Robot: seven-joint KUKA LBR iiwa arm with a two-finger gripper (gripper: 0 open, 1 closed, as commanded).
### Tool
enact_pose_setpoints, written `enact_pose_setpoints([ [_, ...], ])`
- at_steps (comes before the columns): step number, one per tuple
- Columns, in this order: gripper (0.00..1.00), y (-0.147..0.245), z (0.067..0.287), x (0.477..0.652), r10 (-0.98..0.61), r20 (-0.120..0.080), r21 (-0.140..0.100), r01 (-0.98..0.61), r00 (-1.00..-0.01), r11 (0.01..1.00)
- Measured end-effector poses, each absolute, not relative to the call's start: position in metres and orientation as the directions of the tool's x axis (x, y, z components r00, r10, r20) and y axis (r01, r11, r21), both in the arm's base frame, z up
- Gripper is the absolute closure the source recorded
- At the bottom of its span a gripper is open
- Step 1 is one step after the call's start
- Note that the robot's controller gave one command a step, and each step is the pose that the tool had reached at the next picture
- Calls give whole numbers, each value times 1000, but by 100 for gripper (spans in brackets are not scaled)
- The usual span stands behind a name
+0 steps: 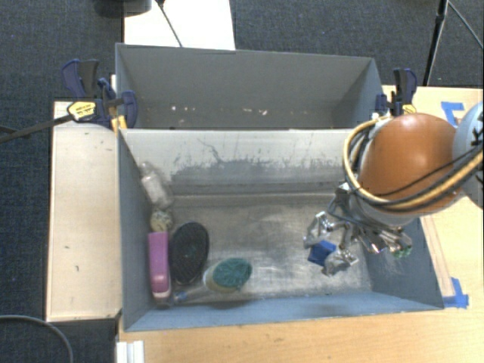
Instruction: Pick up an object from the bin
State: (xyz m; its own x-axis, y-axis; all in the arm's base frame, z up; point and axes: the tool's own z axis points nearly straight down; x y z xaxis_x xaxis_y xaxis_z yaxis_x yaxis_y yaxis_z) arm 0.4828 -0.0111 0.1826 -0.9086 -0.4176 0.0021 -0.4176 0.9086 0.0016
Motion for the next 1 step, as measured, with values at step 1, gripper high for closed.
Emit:
enact_pose_setpoints([
  [1, 100, -23, 297, 498, -402, -11, -6, -402, -916, 916],
])
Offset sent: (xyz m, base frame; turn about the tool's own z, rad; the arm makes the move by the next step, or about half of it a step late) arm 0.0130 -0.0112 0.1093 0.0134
